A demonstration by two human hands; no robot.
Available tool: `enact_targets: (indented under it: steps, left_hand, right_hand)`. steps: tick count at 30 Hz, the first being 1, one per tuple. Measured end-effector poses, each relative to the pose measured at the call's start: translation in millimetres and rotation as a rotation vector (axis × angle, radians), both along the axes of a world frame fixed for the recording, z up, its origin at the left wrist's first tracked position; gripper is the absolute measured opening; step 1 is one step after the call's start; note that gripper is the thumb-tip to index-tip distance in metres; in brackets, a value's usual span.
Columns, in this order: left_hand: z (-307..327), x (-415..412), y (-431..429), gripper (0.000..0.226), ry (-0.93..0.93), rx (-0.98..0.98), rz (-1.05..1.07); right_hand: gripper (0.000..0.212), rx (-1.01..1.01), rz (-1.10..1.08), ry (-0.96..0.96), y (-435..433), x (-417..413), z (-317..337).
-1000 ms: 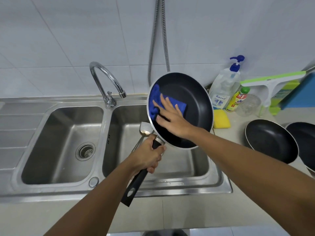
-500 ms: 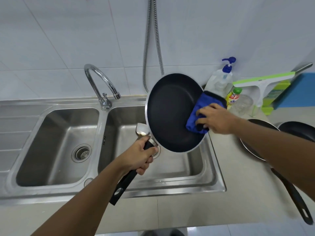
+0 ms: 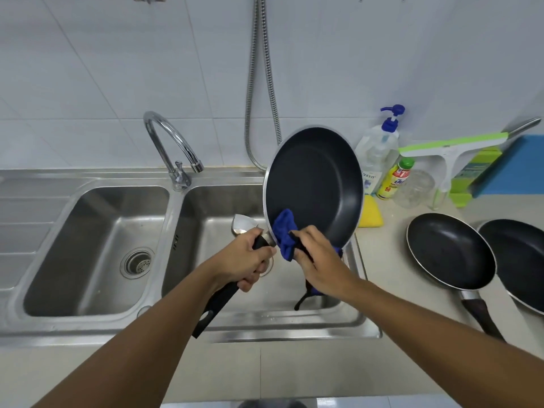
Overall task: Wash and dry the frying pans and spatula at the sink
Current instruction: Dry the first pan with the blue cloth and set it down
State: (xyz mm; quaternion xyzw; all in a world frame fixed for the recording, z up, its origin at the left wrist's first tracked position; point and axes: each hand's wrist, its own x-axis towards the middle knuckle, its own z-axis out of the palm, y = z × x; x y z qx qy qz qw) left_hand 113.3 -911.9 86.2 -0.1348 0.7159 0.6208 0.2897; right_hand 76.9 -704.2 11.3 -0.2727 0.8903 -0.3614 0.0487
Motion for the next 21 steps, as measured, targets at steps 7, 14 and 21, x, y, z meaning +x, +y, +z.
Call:
enact_targets:
  steps: [7,14,21]
  left_hand:
    - [-3,17,1,0.016,-0.057,0.075,0.003]
    - [-2,32,29,0.02,-0.078,-0.004,-0.094]
    - [-11,22,41,0.019,-0.045,-0.045,0.035]
  right_hand:
    - [0.031,0.53,0.228,0.381,95,-62,4]
    - [0.031,0.333,-0.388,0.223,55,-136,42]
    - [0.042,-0.165,0.051,0.036,-16,-50,46]
